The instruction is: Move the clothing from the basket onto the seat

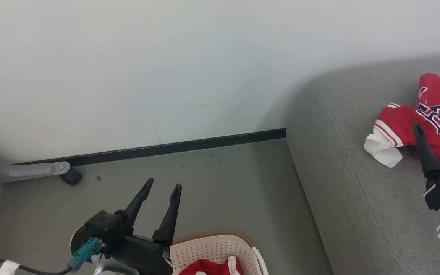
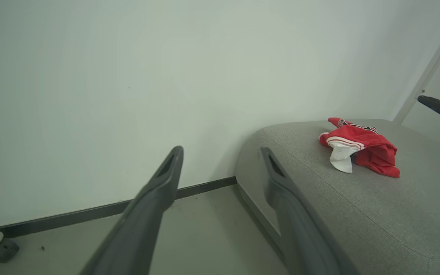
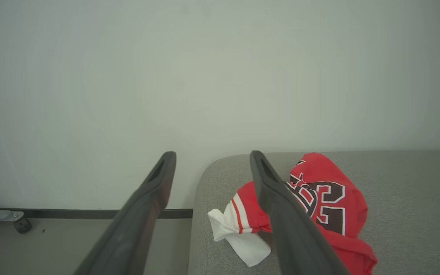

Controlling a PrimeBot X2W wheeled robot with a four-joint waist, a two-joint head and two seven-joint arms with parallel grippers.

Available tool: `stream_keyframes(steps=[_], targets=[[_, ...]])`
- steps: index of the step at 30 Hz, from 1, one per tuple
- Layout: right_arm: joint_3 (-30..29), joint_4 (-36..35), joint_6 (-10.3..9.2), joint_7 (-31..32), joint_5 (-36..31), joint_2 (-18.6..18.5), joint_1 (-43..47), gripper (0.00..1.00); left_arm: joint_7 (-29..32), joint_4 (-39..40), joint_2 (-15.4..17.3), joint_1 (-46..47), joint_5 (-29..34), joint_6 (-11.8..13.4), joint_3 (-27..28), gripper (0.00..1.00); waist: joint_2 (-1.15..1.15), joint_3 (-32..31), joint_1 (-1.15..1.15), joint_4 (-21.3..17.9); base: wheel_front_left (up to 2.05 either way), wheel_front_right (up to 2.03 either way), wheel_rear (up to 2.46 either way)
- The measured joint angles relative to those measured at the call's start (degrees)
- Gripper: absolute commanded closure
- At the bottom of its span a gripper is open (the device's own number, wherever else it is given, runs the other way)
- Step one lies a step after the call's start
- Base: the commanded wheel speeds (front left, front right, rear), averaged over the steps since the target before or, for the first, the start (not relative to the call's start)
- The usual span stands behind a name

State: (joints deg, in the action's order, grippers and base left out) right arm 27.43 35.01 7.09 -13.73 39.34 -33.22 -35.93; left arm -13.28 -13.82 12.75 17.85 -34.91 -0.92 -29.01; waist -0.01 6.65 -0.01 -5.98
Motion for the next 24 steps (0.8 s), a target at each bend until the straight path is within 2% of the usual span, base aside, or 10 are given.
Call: stream_keyframes(steps=[2,9,14,15,18,24], targets=[[-0.43,-1.98,-0.03,-0.07,0.08,0.03,2.39,0.00,-0.02,0.18,0.27,-0.76,0.03,0.86,0.38,0.00,0.00,-0.60,0.00,0.96,0.00,0.00,0.00],[0.32,-9.51,-2.12,-0.56,-2.65,0.80,7.57,0.00,-0.47,0.87,0.78,-2.82,0.18,2.69,2.10,0.00,0.00,-2.58,0.00,4.05,0.00,0.00,0.00],[-0.38,-12.81,-4.25,-0.56,-2.59,2.80,12.78,0.00,-0.71,1.19,0.71,-4.54,0.16,3.46,2.87,0.00,0.00,-4.06,0.00,5.86,0.00,0.00,0.00],[-1.10,-14.08,-5.34,-0.56,-2.52,4.03,14.88,0.00,-0.89,1.71,0.74,-5.28,0.18,3.64,3.46,0.00,0.01,-4.65,0.01,6.50,0.00,0.00,0.00],[-1.92,-16.23,-6.86,-0.56,-2.47,5.50,18.07,0.00,-1.01,2.46,0.87,-6.34,0.19,4.04,4.48,0.00,0.01,-5.41,0.00,7.43,0.00,0.00,0.00],[-2.71,-18.97,-9.50,-0.56,-3.59,7.99,21.70,0.00,-1.02,3.18,1.40,-9.59,0.20,5.12,6.78,0.00,0.01,-6.63,0.01,8.68,0.00,0.00,0.00]])
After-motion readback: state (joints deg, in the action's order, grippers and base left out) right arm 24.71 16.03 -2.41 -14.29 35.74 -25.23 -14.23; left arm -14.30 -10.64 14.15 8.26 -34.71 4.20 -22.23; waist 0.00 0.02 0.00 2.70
